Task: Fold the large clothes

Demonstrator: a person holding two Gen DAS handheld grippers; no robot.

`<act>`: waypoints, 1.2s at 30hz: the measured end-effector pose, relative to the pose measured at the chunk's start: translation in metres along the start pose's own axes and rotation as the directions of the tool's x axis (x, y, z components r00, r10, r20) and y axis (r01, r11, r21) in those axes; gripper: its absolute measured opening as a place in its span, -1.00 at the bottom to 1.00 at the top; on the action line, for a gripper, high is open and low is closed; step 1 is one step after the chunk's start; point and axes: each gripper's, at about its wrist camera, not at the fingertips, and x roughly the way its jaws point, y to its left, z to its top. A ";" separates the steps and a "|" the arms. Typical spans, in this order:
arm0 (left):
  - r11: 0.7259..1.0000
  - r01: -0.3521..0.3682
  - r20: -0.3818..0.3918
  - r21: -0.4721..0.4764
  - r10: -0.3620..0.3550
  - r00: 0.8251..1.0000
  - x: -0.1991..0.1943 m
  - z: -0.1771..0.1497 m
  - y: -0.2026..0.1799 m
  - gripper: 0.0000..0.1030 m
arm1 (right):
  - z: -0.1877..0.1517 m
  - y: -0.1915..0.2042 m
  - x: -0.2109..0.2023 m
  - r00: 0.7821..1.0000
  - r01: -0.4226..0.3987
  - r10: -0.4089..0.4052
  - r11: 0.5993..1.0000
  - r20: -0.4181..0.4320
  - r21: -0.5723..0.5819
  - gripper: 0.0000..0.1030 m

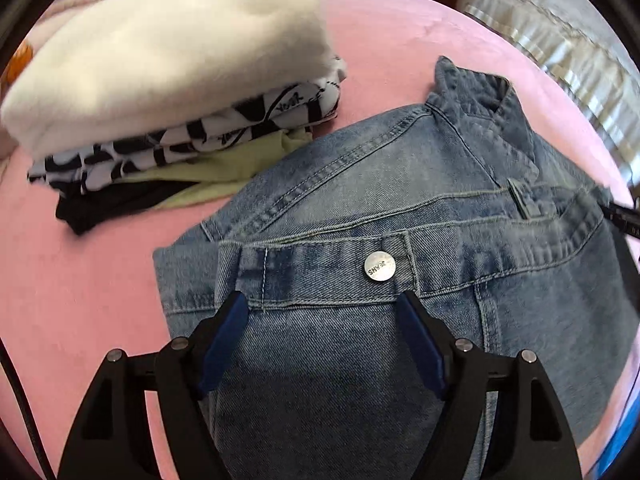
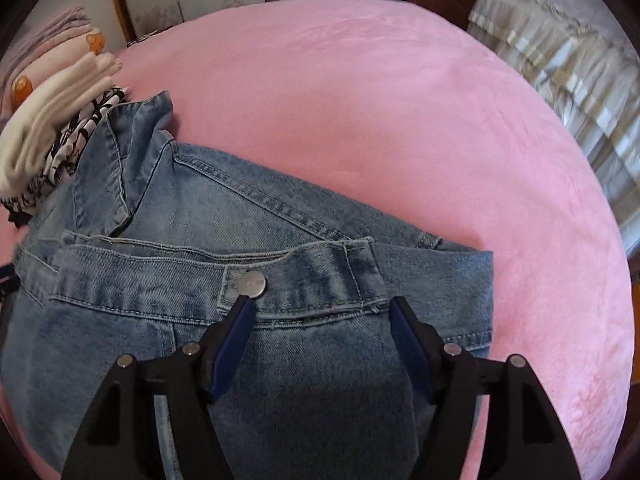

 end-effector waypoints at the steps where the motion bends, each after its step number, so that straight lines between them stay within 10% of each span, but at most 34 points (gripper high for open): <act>1: 0.999 -0.009 0.013 0.030 0.009 1.000 -0.001 -0.001 -0.003 -0.22 | -0.001 0.000 -0.001 1.000 0.000 0.000 1.000 0.009 -0.003 0.24; 3: 0.995 -0.090 0.012 0.045 0.090 0.996 0.002 0.001 -0.006 -0.89 | -0.002 -0.002 -0.003 1.000 0.018 -0.018 1.000 0.023 -0.001 -0.30; 12: 0.977 -0.210 0.151 -0.041 0.214 0.965 -0.039 0.009 -0.003 -0.94 | -0.002 -0.030 -0.059 0.985 -0.028 0.010 0.995 0.174 0.100 -0.56; 17: 0.937 -0.300 0.249 -0.180 0.338 0.907 -0.082 0.023 0.024 -1.00 | 0.004 -0.028 -0.094 0.962 -0.047 0.015 0.993 0.273 0.110 -0.58; 23: 0.978 -0.145 0.158 -0.151 0.169 0.973 -0.068 0.017 0.045 -1.00 | 0.009 -0.014 -0.094 0.958 -0.002 -0.018 0.998 0.285 0.067 -0.58; 26: 0.991 -0.100 0.114 -0.093 0.111 0.987 -0.053 0.009 0.039 -0.79 | 0.007 -0.021 -0.082 0.967 -0.013 -0.011 0.996 0.255 0.094 -0.58; 31: 0.991 -0.023 0.060 -0.133 0.032 0.998 -0.027 0.004 0.038 0.30 | 0.003 -0.021 -0.077 0.971 -0.008 -0.015 0.996 0.239 0.093 -0.57; 36: 0.983 0.027 0.002 -0.180 -0.027 1.000 0.000 0.003 0.042 0.30 | 0.003 -0.020 -0.077 0.973 -0.005 -0.016 0.996 0.232 0.090 -0.57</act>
